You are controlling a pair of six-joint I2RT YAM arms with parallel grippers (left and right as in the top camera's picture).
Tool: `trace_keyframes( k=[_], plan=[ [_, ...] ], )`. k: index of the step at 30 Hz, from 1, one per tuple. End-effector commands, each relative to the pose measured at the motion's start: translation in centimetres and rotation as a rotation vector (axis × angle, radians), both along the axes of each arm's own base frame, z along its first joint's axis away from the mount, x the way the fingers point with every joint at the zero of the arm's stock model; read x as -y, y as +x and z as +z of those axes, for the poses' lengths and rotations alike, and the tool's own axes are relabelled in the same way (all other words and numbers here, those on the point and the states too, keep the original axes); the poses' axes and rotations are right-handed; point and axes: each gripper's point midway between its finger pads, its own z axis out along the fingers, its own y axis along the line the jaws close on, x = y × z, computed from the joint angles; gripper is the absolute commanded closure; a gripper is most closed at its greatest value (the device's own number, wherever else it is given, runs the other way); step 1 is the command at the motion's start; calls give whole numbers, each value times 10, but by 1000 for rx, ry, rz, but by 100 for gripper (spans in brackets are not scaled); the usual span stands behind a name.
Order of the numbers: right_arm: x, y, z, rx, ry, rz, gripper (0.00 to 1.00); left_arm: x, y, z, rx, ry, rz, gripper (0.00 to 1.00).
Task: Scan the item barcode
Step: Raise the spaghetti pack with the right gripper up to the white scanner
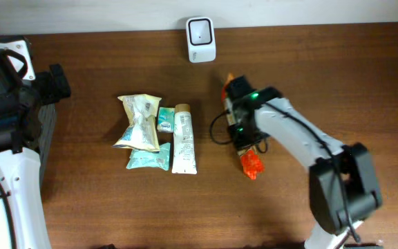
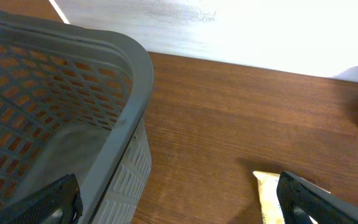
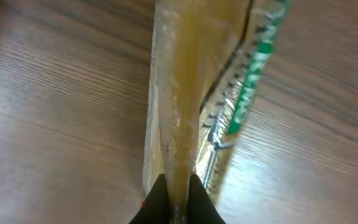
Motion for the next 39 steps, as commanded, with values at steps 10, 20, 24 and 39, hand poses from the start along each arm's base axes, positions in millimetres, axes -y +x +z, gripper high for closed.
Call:
trace_keyframes(
  k=[10, 20, 24, 39],
  plan=[
    [4, 5, -13, -7, -43, -59, 40, 2, -2, 9, 27, -7, -2, 1],
    [-4, 12, 11, 3, -8, -67, 1, 2, -2, 9, 27, -7, -2, 1],
    [-18, 9, -9, -48, 72, -26, 1, 2, -2, 9, 27, -7, -2, 1],
    [16, 9, -35, -106, 64, -125, 96, 2, -2, 9, 27, -7, -2, 1]
  ],
)
